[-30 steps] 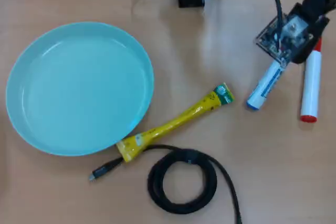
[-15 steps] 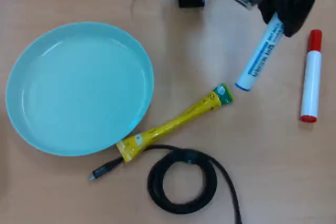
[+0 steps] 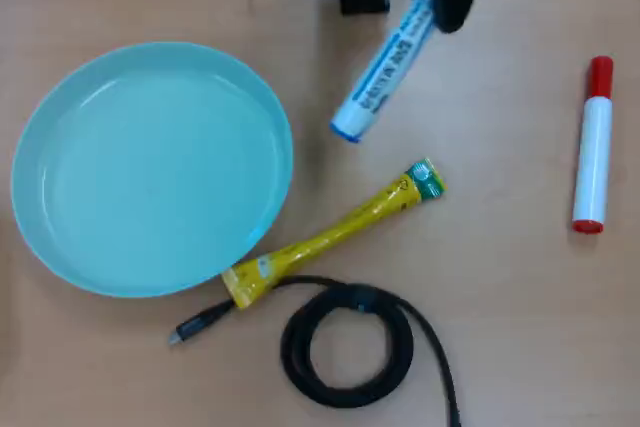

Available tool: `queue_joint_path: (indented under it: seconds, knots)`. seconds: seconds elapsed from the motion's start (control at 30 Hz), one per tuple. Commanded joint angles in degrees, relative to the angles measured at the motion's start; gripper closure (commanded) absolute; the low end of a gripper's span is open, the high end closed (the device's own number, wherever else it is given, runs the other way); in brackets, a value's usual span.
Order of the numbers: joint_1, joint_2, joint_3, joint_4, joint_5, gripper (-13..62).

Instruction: Pick up the blue pen, then put it in the green bowl

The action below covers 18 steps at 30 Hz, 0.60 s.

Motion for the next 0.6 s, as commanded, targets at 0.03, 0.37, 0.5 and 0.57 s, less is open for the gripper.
queue_joint_path:
  seconds: [0.03,0.37,0.5,0.57]
  knots:
    - [5.01,2.11,-2.11,-2.29,-1.41,55.5]
    - [19.69,2.37,18.98,-26.37,-7.21,55.5]
    - [26.63,2.2,22.24,-31.29,-7.29,55.5]
    - [30.5,2.11,24.7,-33.13,-7.21,55.5]
